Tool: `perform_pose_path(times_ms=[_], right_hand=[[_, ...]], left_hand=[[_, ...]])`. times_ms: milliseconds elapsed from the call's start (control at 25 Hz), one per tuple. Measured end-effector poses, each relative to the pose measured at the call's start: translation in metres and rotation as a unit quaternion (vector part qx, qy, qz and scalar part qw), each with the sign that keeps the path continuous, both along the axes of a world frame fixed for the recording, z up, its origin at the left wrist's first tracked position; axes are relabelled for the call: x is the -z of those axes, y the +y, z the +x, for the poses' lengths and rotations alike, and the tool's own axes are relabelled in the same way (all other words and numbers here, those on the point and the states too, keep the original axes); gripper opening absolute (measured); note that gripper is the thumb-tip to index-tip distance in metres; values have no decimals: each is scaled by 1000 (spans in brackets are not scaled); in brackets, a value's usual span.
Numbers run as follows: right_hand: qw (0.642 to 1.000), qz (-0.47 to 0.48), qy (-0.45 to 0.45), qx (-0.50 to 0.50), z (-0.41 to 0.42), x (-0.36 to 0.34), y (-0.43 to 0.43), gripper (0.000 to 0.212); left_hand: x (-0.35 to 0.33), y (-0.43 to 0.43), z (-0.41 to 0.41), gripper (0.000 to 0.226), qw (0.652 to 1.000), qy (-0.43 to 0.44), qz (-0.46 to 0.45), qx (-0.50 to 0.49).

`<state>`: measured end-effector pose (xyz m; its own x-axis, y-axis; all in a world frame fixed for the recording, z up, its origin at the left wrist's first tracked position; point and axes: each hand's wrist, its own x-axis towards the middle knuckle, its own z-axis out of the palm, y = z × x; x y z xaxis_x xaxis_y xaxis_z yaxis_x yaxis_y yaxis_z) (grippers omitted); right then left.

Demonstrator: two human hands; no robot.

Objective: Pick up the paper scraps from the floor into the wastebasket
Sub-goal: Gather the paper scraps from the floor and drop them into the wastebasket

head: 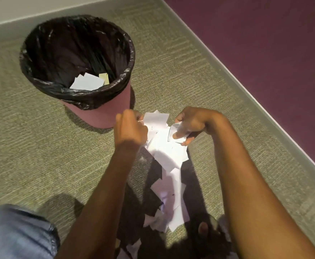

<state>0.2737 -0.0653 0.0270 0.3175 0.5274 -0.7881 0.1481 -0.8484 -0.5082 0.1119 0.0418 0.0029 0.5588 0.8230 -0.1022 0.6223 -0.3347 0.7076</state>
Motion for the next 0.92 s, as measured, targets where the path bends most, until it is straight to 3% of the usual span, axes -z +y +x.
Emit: perform_pose_path(times_ms=[160,320,520,600,720,920], right_hand=[[996,84,22,-36,1,-50,17,22],[978,204,30,-44,-4,-93,28,16],[927,348,87,109,-19,-109,77,22],[904,381,80,180,-28,-109,106,25],[880,405,25,245,-37,-109,144,10],[881,371,-170,239,-44,-84,188,16]], left_hand=[[-70,21,0,19,999,-34,38,-15],[-127,66,-24,12,989,-135,36,-49],[-140,139,-40,27,955,-240,-33,-171],[-126,176,-39,19,947,-234,-17,-218],[-108,216,-32,6,942,-199,22,-268],[-102,224,-14,14,965,-61,73,-244]])
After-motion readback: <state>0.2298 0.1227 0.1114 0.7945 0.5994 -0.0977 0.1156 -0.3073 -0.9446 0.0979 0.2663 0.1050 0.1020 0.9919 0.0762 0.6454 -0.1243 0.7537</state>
